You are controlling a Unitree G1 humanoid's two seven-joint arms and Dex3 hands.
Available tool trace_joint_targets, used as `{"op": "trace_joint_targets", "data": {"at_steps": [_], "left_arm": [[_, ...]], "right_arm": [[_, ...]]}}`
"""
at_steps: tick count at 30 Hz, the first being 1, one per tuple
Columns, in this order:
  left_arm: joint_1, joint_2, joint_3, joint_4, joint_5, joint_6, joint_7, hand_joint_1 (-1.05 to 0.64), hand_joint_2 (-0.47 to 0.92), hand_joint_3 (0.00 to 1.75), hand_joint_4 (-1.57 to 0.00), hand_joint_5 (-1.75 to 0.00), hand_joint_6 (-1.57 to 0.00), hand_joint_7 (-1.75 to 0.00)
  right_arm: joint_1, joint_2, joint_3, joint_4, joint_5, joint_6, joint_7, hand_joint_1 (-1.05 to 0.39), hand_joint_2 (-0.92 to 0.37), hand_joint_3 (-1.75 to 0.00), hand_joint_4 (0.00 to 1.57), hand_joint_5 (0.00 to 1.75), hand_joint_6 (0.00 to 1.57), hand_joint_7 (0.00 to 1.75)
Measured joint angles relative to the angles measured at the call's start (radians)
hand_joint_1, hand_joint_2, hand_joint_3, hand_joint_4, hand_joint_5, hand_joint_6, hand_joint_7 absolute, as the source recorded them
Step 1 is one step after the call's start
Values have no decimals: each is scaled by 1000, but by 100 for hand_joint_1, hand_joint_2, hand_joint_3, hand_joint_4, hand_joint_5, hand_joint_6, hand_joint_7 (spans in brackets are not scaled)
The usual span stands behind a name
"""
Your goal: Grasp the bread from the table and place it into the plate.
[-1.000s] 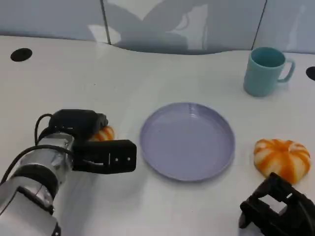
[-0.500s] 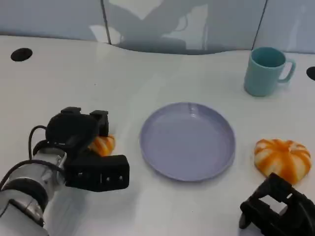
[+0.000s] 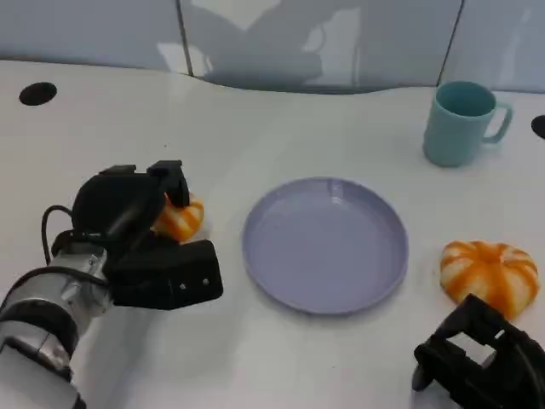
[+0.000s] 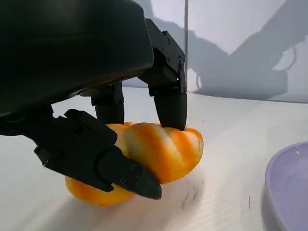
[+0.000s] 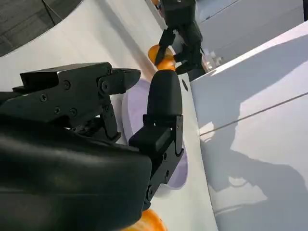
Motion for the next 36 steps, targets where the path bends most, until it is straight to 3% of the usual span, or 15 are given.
{"op": "trace_joint_targets", "data": {"at_steps": [2,6,10,15,22,36], "left_arm": [[-5,-11,14,-17,-21,-50,0,-8,52,90,-80,-175,-59,-173],[-38,-44,22,-58,-23,-118,1,-7,47,96,-84,-175,-62,-175],[-60,-69,19,-79,-21,-178,3,-9,38,120,-86,-175,-63,-175],[-69,-94,16,-81,-21,-229,-12,-14,40,134,-90,-175,-70,-175],[-138,-149,1,-78,-21,-295,-104,-21,52,125,-93,-175,-74,-175],[-162,-243,-57,-64,-2,-288,-220,-26,51,119,-94,-175,-76,-175]], "right_arm": [[-1,0,0,8,-1,-4,0,-65,-92,-11,74,158,65,140],[-12,1,1,14,0,-4,4,-65,-92,-11,74,159,64,140],[-9,1,1,14,-1,-3,1,-67,-92,-9,73,158,65,140],[-9,-1,1,16,-2,-4,5,-65,-92,-11,74,158,65,139],[-11,-1,1,17,-1,-4,8,-65,-92,-11,74,157,66,137],[9,0,9,2,-8,-4,8,-66,-92,-11,76,158,67,138]]}}
